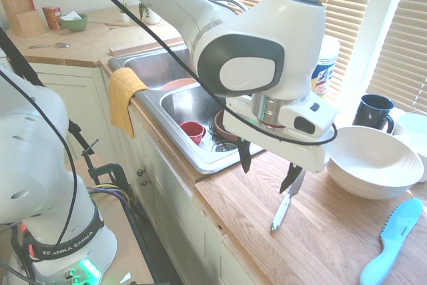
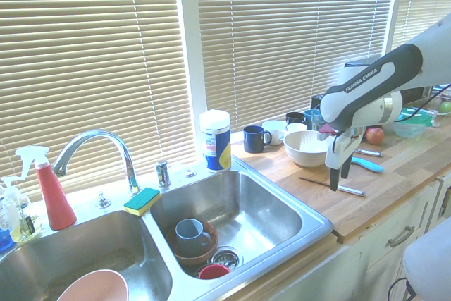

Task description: Put the knife into the sink

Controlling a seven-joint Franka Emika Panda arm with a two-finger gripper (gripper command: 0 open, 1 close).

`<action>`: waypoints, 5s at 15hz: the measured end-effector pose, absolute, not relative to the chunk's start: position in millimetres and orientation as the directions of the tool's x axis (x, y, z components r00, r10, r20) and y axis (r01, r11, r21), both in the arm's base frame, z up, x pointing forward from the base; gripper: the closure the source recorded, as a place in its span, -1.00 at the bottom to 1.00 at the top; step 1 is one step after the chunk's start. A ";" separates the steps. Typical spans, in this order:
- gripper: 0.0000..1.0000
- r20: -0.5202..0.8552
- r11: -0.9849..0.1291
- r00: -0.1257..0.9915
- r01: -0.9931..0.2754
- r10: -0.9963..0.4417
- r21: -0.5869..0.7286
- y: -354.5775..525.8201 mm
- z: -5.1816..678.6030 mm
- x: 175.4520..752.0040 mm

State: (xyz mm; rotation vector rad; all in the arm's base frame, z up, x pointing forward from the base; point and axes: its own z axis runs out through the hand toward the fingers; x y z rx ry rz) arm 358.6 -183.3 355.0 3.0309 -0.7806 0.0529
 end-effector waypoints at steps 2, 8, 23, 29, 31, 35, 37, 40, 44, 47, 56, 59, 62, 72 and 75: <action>-1.00 0.063 -0.861 0.860 -0.508 -0.506 0.020 -195.7 338.4 354.9; 1.00 0.086 -0.833 0.831 -0.553 -0.550 0.021 -210.7 313.3 360.4; 1.00 0.081 -0.822 0.820 -0.570 -0.567 0.020 -219.8 312.6 361.7; 1.00 0.084 -0.821 0.819 -0.571 -0.568 0.020 -220.7 313.5 361.4; 1.00 0.084 -0.821 0.819 -0.571 -0.568 0.020 -220.7 313.6 361.3; 1.00 0.032 -0.826 0.825 -0.563 -0.564 -0.014 -210.5 319.6 358.4; 1.00 0.027 -0.836 0.836 -0.547 -0.548 -0.037 -196.5 336.5 359.8; 1.00 0.032 -0.831 0.831 -0.553 -0.555 -0.053 -164.2 360.1 367.4; 1.00 0.073 -0.734 0.731 -0.674 -0.679 -0.082 -88.9 364.5 401.4; 1.00 0.120 -0.667 0.656 -0.737 -0.745 -0.111 -37.5 354.6 428.0; 1.00 0.152 -0.565 0.549 -0.820 -0.822 -0.096 92.5 279.5 464.8; 1.00 0.142 -0.553 0.539 -0.829 -0.830 -0.085 124.4 252.2 463.2; 1.00 0.124 -0.562 0.551 -0.823 -0.825 -0.086 141.8 222.6 468.2; -1.00 0.094 -0.548 0.541 -0.833 -0.836 -0.078 137.8 152.3 507.8; -1.00 0.085 -0.543 0.538 -0.837 -0.839 -0.070 133.4 142.4 513.4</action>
